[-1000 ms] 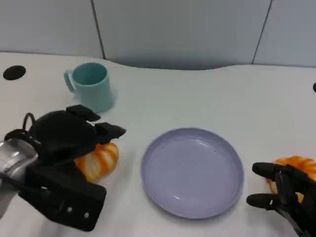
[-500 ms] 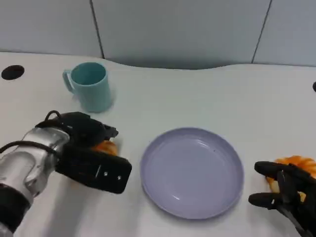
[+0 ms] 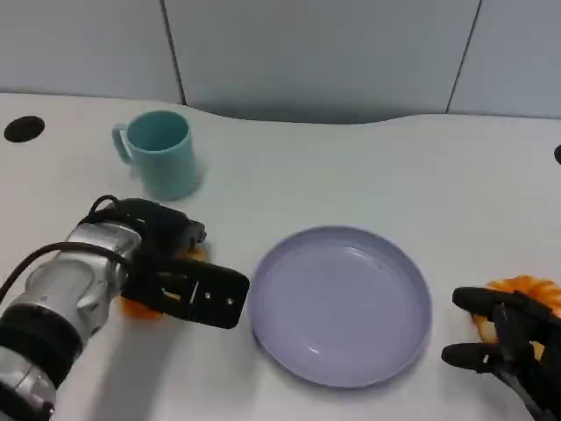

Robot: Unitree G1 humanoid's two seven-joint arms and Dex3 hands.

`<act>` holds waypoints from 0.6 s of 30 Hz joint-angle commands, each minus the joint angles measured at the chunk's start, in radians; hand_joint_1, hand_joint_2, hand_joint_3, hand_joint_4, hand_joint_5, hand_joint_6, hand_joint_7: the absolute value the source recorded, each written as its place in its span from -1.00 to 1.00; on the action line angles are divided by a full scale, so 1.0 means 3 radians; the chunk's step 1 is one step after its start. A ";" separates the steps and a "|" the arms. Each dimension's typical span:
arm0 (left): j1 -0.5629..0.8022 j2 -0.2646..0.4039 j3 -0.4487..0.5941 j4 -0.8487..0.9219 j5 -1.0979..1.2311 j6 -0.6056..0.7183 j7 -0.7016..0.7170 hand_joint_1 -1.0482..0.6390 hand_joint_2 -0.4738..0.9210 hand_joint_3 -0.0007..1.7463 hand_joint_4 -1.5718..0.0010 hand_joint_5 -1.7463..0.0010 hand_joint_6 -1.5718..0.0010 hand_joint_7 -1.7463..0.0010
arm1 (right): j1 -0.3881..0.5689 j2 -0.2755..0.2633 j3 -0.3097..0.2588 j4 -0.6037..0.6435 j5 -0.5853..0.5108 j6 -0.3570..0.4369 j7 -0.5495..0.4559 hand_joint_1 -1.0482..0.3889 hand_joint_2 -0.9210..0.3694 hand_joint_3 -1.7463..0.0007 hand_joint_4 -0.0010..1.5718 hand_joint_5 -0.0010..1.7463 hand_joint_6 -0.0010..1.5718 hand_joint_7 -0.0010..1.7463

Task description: Grasp the bread from the table and place it into the plate.

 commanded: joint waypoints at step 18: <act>-0.0106 -0.0151 -0.0288 0.1163 -0.0024 -0.0294 0.0983 -0.27 1.00 -0.90 0.61 0.70 0.46 0.94 | 0.0078 -0.0009 -0.0043 -0.0191 0.0049 0.0073 -0.0042 0.06 -1.00 0.54 -0.35 0.20 -0.32 -0.21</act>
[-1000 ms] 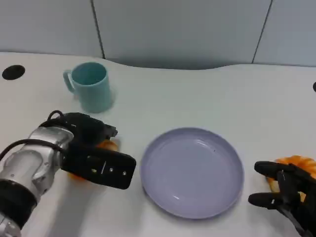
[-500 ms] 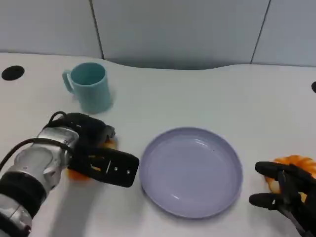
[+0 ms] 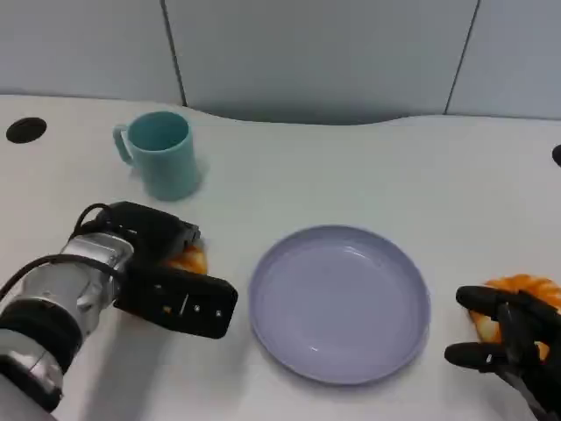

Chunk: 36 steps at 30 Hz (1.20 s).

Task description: Grasp the bread from the table and place it into the plate.

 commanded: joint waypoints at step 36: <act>0.0046 -0.0135 0.0590 0.0560 -0.0859 -0.0426 0.0716 -0.02 1.00 -0.85 0.29 -0.73 0.11 -0.01 | 0.0006 -0.0012 -0.0041 -0.0075 0.0055 0.0024 -0.0010 0.01 -1.00 0.54 -0.34 0.20 -0.34 -0.18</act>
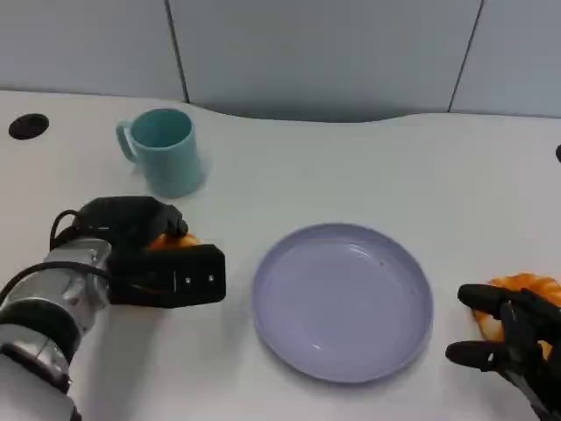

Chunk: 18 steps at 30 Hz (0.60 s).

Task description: Grasp the bread from the table and place it into the plate.

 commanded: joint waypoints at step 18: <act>0.0167 0.0306 0.0837 -0.0792 -0.1052 -0.0936 -0.1084 0.14 0.92 -0.94 0.10 -1.00 0.31 -1.00 | -0.0114 0.0012 0.0002 0.0102 -0.0011 0.0000 -0.0038 0.01 -1.00 0.54 -0.34 0.18 -0.33 -0.16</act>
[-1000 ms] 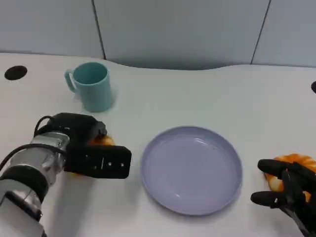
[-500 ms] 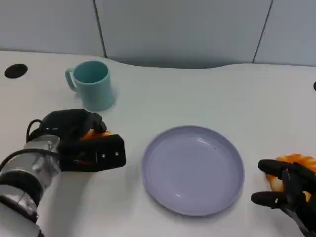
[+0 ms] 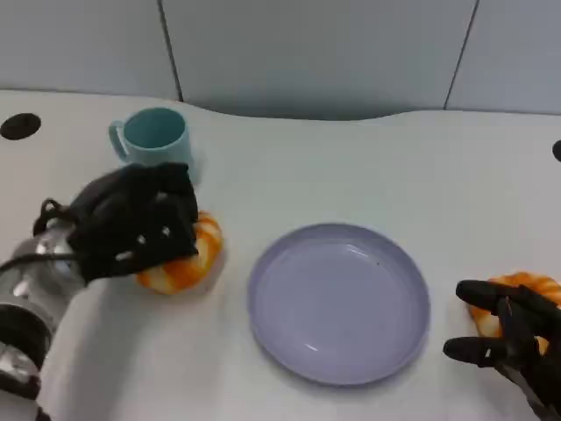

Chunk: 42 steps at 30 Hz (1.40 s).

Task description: Grasp the bread from the table and place it into the plate.

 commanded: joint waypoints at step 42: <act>0.0290 0.0757 -0.0577 -0.2537 0.1156 0.0834 -0.1626 -0.33 0.68 -0.99 1.00 0.60 0.72 0.88 | -0.0012 -0.0005 0.0015 0.0001 -0.0018 0.0001 -0.0021 0.00 -1.00 0.54 -0.33 0.16 -0.33 -0.15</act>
